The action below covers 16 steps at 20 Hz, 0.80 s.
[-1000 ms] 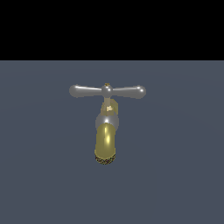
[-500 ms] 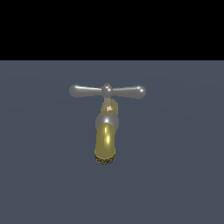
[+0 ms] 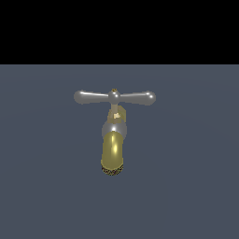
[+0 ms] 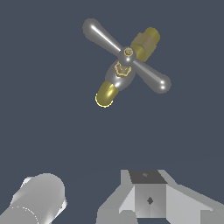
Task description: Turn on the faucet by rotating a designated handle.
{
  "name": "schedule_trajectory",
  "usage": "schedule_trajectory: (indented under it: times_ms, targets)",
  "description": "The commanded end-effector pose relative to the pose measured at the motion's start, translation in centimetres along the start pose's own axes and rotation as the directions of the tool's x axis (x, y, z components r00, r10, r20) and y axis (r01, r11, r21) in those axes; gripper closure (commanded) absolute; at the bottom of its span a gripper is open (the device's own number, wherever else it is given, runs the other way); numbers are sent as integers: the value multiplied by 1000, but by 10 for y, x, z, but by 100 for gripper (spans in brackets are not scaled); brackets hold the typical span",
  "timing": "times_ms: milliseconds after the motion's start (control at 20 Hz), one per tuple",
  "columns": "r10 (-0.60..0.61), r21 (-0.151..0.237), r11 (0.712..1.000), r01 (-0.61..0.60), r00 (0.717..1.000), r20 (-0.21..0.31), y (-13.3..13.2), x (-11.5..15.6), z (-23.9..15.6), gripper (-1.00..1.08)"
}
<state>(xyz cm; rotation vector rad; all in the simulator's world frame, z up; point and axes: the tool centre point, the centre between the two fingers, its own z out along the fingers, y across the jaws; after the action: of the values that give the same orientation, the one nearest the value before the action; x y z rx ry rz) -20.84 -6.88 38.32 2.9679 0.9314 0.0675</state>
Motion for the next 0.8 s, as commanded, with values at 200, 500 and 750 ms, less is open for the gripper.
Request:
schedule_trajectory:
  times_ms: [200,500,750]
  targets:
    - [-162,8,987,162,987,1,16,5,33,108]
    - [-305,16,952,305,952,2,29,13,63,108]
    - [-417,22,909,417,909,2,39,20,87,108]
